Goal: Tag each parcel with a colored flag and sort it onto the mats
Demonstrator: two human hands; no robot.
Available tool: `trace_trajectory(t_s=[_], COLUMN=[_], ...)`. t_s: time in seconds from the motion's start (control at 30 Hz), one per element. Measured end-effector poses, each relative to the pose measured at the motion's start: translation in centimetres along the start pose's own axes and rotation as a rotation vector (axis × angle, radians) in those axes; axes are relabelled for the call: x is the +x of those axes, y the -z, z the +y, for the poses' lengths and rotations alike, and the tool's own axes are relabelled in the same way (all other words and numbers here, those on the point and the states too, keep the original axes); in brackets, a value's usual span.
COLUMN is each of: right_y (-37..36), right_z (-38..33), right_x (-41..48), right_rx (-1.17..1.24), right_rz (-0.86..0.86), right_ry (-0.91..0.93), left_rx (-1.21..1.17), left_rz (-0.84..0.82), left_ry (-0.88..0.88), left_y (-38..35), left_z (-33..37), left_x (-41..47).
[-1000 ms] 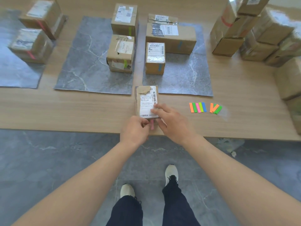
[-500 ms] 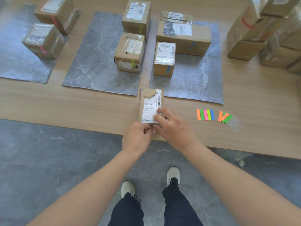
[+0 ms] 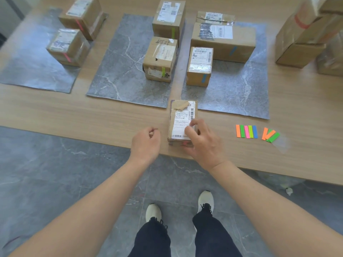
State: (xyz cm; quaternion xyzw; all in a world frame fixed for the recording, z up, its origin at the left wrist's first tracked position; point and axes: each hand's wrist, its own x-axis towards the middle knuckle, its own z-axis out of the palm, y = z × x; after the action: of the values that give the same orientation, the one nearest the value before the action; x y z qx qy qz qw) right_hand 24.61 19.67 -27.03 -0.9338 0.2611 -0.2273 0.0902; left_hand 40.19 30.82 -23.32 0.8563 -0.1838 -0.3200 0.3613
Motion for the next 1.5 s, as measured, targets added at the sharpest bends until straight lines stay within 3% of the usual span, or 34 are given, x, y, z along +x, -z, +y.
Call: trace_trajectory(t_s=[0.07,0.13,0.23,0.3,0.57,1.17,1.4,1.5], right_y=[0.9,2.6,3.4,3.2,6.2,13.7,13.2,9.5], right_z=[-0.4,-1.3,-2.1,-2.6,-5.8,-22.6,-26.9,-26.8], right_x=[0.2,1.0,2.7,3.5,7.2,20.4,23.7,25.4], right_rx=[0.147,0.398,0.858,0.98,0.984,0.868,0.927,0.944], right_rz=[-0.012,-0.027,-0.205,-0.298,-0.277,-0.145,-0.212,-0.257], right_ry=[-0.166,-0.506,-0.999,-1.089,-1.061,-0.914,-0.854,-0.837], left_rx=[-0.183,-0.299,-0.434,-0.477,-0.463,-0.51,-0.533,-0.534], left_rz=[-0.046,-0.093,-0.166,-0.205,-0.22,-0.226,-0.128,-0.113], left_ry=[0.044,0.105,0.178,0.183,0.073,-0.179,-0.098,-0.049], left_y=[-0.1,-0.5,-1.0,-1.1,3.1,26.2,30.7,31.7], left_z=[0.9,1.8,3.1,3.8,6.4,12.5,10.8,10.0], left_x=[0.2,0.4,0.4,0.1,-0.6,-3.4,-0.7,1.3])
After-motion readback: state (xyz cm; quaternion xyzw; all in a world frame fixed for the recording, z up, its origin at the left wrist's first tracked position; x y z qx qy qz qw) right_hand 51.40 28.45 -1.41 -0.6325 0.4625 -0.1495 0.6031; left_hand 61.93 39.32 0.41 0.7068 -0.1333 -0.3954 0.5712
